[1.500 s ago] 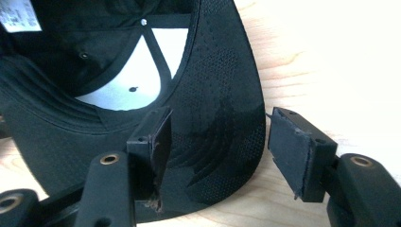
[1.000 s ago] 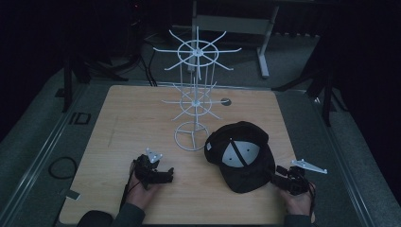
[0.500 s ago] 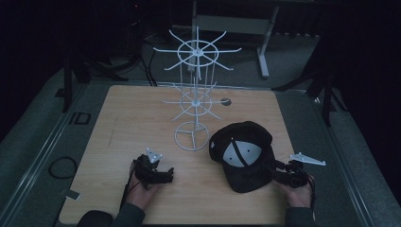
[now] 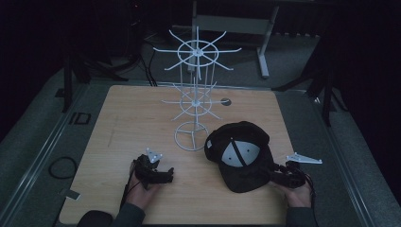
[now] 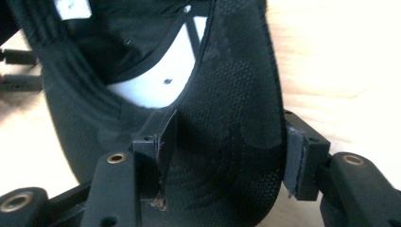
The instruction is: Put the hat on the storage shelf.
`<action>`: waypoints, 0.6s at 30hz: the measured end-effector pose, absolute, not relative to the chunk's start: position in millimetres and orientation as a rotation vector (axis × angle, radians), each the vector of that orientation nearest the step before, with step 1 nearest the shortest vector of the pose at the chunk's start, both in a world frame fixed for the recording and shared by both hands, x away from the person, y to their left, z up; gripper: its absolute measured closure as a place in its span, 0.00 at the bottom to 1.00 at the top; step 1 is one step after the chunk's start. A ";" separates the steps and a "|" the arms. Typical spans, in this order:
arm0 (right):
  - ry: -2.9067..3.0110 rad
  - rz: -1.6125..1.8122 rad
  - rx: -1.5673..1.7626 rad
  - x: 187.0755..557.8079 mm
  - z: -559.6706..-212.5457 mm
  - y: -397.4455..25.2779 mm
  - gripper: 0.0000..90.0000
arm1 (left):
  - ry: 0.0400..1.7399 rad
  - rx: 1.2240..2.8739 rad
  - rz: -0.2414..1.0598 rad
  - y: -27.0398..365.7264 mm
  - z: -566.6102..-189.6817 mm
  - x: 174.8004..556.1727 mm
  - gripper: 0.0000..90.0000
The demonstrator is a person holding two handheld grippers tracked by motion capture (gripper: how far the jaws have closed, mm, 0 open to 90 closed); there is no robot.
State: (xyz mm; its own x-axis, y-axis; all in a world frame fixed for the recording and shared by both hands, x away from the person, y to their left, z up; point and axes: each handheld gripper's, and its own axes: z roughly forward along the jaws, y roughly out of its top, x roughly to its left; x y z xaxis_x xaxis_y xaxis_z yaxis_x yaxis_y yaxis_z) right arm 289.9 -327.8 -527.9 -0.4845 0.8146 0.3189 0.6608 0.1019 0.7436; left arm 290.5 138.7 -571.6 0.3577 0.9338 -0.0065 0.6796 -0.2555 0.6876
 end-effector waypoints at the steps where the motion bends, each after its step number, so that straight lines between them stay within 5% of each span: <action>1: 2.201 1.332 1.487 287.7 -528.6 -327.0 0.49 | 1.396 2.023 0.548 138.6 -571.6 290.5 0.00; 8: 2.257 1.417 1.457 272.3 -536.1 -320.1 0.64 | 1.396 2.022 0.548 138.6 -571.6 290.5 0.00; 18: 2.327 1.441 1.435 269.2 -540.5 -306.3 0.65 | 1.396 2.022 0.548 138.6 -571.6 290.5 0.00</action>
